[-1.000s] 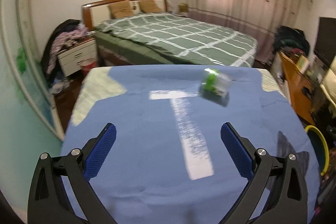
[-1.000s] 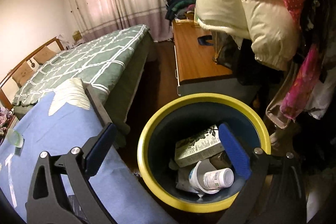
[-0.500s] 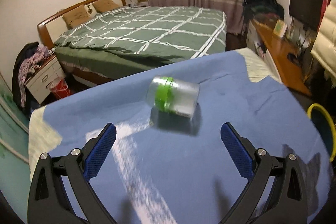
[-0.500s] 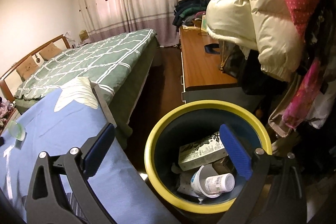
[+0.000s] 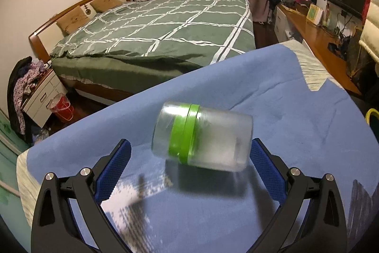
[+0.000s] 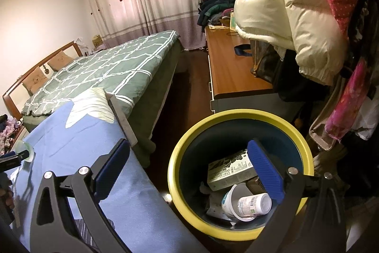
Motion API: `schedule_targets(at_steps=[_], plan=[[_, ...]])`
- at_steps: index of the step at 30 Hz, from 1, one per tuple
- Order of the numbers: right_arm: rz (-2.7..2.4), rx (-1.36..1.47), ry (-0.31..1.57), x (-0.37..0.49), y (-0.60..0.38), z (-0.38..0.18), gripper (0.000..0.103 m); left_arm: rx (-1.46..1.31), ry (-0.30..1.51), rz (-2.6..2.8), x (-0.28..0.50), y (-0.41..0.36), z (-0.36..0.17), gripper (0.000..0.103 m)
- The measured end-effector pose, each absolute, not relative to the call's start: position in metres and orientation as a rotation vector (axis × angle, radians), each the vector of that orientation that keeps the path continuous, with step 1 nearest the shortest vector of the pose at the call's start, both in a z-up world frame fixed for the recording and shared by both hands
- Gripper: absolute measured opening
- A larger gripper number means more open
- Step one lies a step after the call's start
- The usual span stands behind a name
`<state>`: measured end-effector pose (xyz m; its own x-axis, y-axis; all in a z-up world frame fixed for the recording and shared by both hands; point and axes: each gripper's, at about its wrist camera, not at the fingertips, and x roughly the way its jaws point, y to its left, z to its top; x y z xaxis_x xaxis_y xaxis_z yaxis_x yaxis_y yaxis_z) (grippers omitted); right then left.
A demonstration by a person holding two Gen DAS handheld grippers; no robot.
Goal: Collect trash
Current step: 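Reach and grasp the clear green-banded jar with the left tool, then carry the jar over the bin and release it with the left tool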
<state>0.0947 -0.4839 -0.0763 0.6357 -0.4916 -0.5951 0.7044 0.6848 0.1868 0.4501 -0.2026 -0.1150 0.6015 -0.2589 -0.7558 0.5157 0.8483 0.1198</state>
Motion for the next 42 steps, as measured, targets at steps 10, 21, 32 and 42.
schedule_targets(at_steps=[10, 21, 32, 42], plan=[[-0.697, 0.431, 0.532, 0.095, -0.483, -0.077, 0.095, 0.349, 0.839, -0.496, 0.465, -0.210, -0.122, 0.071], [-0.638, 0.400, 0.493, 0.085, -0.473, -0.066, 0.095, 0.298, 0.776, -0.493, 0.383, -0.209, -0.077, 0.071], [-0.579, 0.326, 0.458, 0.021, -0.476, -0.034, 0.095, 0.281, 0.760, -0.629, 0.259, -0.274, -0.044, 0.071], [-0.648, 0.339, 0.454, -0.055, -0.507, -0.032, 0.095, 0.343, 0.802, -0.837, 0.176, -0.405, -0.055, 0.071]])
